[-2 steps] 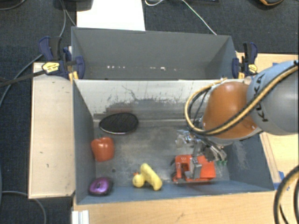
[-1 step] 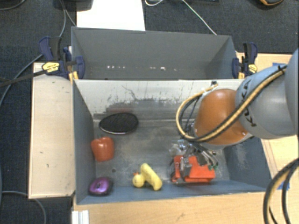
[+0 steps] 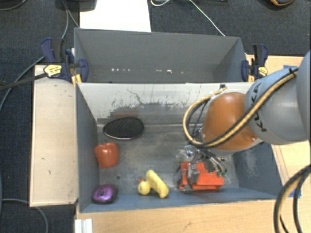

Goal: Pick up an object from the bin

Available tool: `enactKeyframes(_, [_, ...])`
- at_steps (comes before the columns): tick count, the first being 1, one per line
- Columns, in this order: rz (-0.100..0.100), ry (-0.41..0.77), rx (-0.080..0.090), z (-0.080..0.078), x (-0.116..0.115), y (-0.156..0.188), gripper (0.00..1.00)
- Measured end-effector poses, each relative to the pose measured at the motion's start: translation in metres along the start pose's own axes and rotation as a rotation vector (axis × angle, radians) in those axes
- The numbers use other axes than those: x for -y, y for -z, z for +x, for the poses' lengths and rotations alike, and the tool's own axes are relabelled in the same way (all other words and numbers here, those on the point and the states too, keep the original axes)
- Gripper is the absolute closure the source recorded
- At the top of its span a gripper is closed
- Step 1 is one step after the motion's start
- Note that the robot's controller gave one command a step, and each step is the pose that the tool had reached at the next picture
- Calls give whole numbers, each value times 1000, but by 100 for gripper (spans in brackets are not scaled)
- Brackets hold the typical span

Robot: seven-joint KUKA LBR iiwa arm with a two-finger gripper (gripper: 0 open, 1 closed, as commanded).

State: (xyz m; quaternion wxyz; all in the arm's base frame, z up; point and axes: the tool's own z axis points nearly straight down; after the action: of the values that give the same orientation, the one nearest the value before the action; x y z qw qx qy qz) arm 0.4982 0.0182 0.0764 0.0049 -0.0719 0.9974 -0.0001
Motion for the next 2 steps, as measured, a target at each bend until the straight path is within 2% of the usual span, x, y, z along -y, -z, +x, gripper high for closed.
enactKeyframes(1, [-1,9,-2,20,24,106,100])
enactKeyframes(2, [-2,-46,-2,-16,24,13,100])
